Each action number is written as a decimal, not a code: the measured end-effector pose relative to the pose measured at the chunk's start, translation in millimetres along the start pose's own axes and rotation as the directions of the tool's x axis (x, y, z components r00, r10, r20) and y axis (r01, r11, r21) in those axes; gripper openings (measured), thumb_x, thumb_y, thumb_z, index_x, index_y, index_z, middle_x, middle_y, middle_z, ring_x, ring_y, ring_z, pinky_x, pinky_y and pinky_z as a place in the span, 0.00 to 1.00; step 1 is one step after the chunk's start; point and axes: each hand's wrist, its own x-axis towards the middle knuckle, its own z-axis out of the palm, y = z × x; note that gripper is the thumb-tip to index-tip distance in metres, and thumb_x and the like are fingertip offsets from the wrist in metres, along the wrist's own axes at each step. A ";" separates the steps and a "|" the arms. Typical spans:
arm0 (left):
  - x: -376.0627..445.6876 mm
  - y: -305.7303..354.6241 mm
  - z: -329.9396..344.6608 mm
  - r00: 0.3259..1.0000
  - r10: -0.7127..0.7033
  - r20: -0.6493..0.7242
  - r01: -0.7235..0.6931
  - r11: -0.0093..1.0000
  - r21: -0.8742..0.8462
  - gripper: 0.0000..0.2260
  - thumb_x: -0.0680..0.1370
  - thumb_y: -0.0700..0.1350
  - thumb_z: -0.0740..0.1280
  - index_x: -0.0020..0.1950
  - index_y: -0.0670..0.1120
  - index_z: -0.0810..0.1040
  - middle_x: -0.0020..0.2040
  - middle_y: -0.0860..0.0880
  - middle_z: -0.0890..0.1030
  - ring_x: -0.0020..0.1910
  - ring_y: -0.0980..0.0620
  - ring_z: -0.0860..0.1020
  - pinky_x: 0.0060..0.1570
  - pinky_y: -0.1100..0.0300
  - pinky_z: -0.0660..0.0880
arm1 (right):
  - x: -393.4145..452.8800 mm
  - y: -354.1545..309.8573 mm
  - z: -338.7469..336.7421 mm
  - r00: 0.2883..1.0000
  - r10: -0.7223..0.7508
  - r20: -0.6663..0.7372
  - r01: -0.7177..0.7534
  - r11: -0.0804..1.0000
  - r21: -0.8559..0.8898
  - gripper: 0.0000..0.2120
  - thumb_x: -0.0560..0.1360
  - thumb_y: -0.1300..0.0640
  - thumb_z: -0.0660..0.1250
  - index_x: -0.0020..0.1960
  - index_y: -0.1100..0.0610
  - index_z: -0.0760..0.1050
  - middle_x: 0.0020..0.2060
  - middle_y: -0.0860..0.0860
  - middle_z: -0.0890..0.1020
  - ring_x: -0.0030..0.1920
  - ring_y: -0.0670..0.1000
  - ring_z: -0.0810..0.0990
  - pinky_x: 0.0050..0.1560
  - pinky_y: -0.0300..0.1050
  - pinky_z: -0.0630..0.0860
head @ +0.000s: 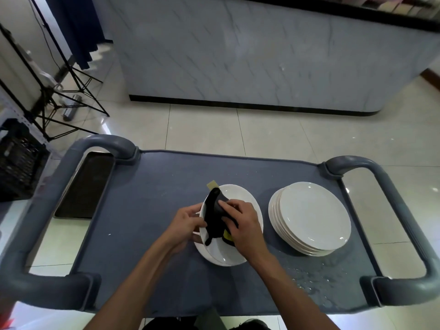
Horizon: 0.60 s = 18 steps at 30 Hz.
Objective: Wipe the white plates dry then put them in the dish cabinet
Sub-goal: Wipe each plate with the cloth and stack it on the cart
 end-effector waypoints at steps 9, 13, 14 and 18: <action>-8.7 31.8 8.1 0.994 0.112 -0.015 -0.112 0.994 -0.001 0.27 0.71 0.26 0.61 0.61 0.51 0.84 0.49 0.44 0.86 0.41 0.46 0.83 0.35 0.51 0.80 | 65.9 -18.9 -33.1 0.979 -0.084 -0.184 0.068 0.993 -0.093 0.21 0.75 0.67 0.70 0.67 0.57 0.78 0.61 0.53 0.81 0.58 0.56 0.76 0.61 0.53 0.73; -12.9 38.3 8.5 0.986 0.158 -0.057 -0.161 0.986 -0.044 0.27 0.72 0.26 0.61 0.62 0.51 0.83 0.47 0.46 0.85 0.38 0.49 0.81 0.33 0.54 0.79 | 82.2 -17.9 -43.2 0.976 0.003 -0.219 -0.023 0.996 -0.091 0.21 0.76 0.67 0.68 0.68 0.57 0.78 0.62 0.53 0.81 0.61 0.58 0.75 0.64 0.52 0.71; -13.4 39.7 8.0 0.984 0.168 -0.065 -0.172 0.984 -0.056 0.27 0.73 0.26 0.61 0.62 0.51 0.83 0.47 0.46 0.85 0.37 0.49 0.81 0.32 0.54 0.78 | 84.0 -16.0 -45.7 0.976 0.033 -0.217 -0.053 0.995 -0.087 0.21 0.77 0.66 0.68 0.69 0.57 0.77 0.63 0.53 0.81 0.61 0.58 0.75 0.64 0.53 0.70; -12.5 43.2 4.7 0.976 0.170 -0.137 -0.186 0.975 -0.117 0.26 0.73 0.26 0.61 0.63 0.48 0.82 0.44 0.46 0.84 0.33 0.51 0.78 0.29 0.56 0.76 | 81.4 -6.2 -55.6 0.971 0.140 -0.193 -0.162 0.982 -0.100 0.21 0.78 0.65 0.66 0.70 0.56 0.76 0.64 0.52 0.80 0.61 0.57 0.73 0.64 0.54 0.70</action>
